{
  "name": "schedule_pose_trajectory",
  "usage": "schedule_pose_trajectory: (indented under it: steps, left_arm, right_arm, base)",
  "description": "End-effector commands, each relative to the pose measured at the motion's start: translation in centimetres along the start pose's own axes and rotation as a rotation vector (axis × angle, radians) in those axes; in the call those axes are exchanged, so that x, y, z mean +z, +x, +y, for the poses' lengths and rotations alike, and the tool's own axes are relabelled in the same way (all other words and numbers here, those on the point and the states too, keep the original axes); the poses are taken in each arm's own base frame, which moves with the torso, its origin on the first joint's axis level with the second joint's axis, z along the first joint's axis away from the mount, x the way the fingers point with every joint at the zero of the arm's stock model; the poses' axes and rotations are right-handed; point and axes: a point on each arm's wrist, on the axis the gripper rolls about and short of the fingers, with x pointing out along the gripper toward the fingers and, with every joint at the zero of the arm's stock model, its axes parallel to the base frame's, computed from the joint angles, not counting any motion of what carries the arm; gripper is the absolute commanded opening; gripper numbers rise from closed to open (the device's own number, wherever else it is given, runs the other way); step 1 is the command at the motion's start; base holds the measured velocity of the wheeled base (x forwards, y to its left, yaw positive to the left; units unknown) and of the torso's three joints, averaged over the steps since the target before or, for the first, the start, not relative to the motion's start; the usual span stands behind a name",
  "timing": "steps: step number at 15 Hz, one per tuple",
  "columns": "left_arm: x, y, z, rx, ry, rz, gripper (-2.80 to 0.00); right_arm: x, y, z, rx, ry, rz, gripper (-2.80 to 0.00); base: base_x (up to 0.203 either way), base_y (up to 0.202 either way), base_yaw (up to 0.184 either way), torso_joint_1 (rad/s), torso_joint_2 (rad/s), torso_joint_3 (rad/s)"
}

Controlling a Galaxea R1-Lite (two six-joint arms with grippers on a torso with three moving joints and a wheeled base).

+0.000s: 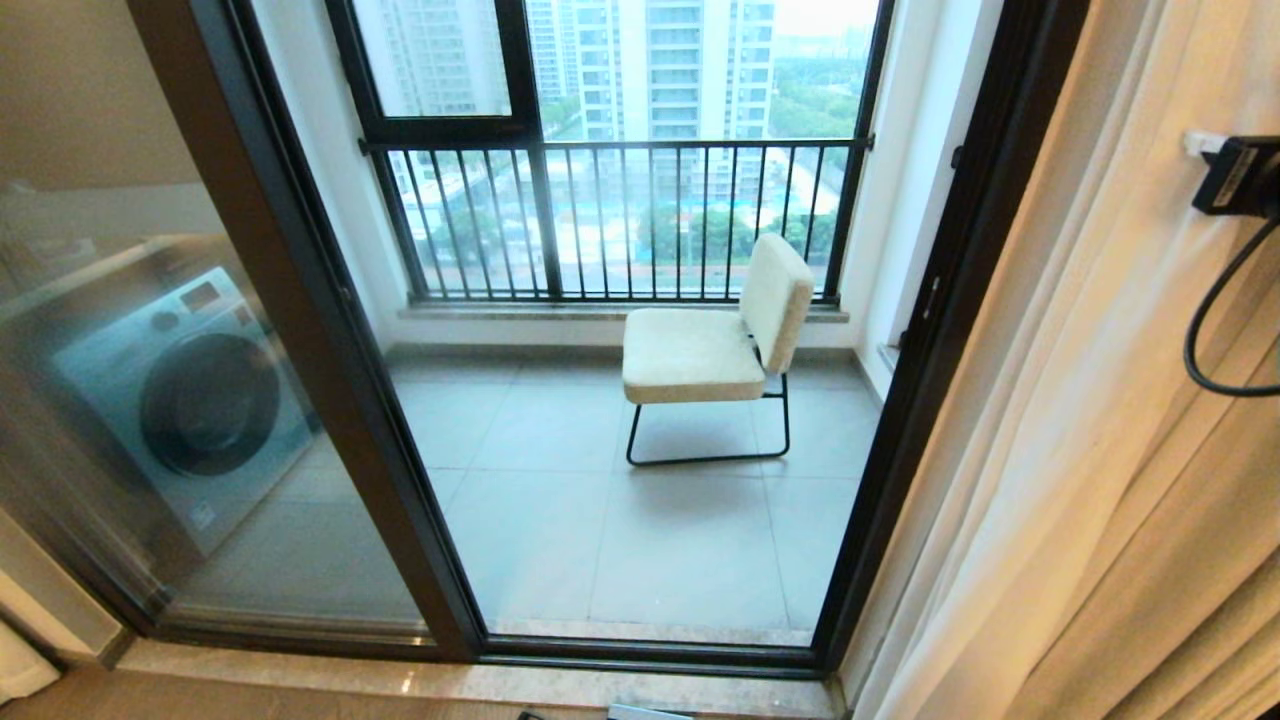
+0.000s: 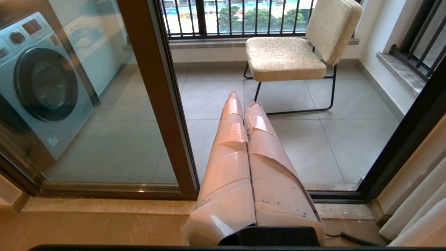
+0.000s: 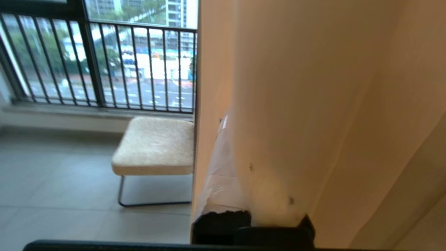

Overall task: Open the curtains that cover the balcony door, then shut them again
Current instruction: Close the inner curtains on both sides

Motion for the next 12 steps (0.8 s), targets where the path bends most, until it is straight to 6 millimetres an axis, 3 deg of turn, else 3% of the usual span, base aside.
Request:
schedule_pose_trajectory:
  steps: [1, 12]
  left_arm:
    - [0.00, 0.00, 0.00, 0.000, 0.000, 0.000, -2.80]
    - [0.00, 0.00, 0.00, 0.000, 0.000, 0.000, -2.80]
  right_arm:
    - [0.83, -0.51, 0.02, -0.001, -0.006, -0.025, -2.80]
    - [0.59, -0.59, 0.11, 0.002, -0.003, -0.031, -2.80]
  base:
    - [0.000, 0.000, 0.000, 0.000, 0.00, 0.000]
    - [0.000, 0.000, 0.000, 0.000, 0.00, 0.000]
